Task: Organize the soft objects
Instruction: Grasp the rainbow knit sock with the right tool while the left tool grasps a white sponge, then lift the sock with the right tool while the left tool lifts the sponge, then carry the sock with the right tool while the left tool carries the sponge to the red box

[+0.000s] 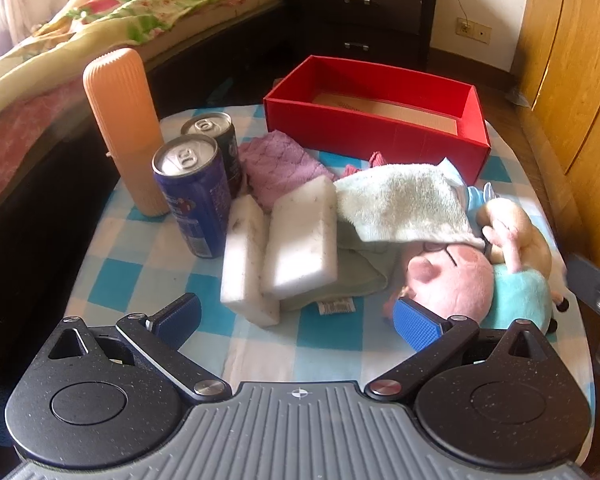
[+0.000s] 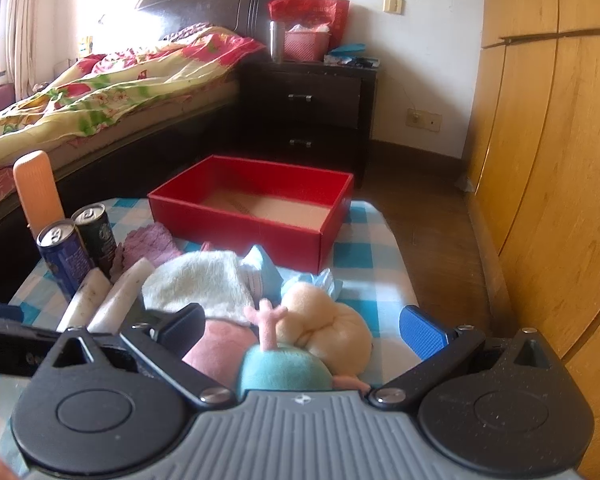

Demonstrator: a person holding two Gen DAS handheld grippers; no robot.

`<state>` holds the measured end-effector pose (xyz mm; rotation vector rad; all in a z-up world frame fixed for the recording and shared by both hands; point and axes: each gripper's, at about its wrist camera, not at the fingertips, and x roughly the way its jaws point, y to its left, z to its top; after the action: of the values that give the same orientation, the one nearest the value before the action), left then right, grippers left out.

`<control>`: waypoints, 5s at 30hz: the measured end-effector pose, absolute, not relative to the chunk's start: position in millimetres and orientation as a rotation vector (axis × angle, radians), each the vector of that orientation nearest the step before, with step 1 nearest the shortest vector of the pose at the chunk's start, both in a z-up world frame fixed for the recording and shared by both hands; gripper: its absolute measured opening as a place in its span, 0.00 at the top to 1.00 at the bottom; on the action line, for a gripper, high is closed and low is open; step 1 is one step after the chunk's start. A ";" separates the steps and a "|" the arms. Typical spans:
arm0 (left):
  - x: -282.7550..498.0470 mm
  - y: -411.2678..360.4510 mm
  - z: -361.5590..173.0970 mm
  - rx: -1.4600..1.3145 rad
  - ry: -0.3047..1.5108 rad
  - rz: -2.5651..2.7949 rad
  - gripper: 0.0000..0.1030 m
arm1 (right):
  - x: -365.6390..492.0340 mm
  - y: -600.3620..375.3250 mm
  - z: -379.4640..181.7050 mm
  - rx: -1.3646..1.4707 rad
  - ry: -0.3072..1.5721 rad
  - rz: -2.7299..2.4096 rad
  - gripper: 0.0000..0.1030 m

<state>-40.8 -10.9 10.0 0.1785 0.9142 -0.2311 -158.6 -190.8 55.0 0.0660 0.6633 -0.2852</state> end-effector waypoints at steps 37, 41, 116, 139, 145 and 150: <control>14.8 33.6 -4.7 0.117 1.062 -0.229 0.44 | -188.3 -193.0 -7.0 0.299 1.007 0.008 0.98; 10.9 13.4 -0.4 0.086 1.079 -0.346 0.61 | -185.1 -197.3 -0.8 0.330 0.990 0.017 0.98; -31.5 -2.5 -22.8 0.400 1.123 -0.447 0.60 | -127.4 -139.2 -27.4 0.013 1.226 0.080 0.95; 31.6 -53.1 74.1 0.181 0.903 -0.502 0.60 | -71.1 -202.4 104.6 0.256 0.792 -0.018 0.99; 61.8 -67.8 73.6 0.166 0.897 -0.488 0.60 | -34.8 -217.7 101.3 0.276 0.770 -0.053 0.99; 81.6 -81.7 68.4 0.180 0.895 -0.477 0.60 | -5.9 -227.7 97.2 0.270 0.770 -0.079 0.99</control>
<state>81.6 -81.7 68.4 0.1802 0.8954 -0.4772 -5.9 -227.7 97.2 0.2701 0.7704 -0.0792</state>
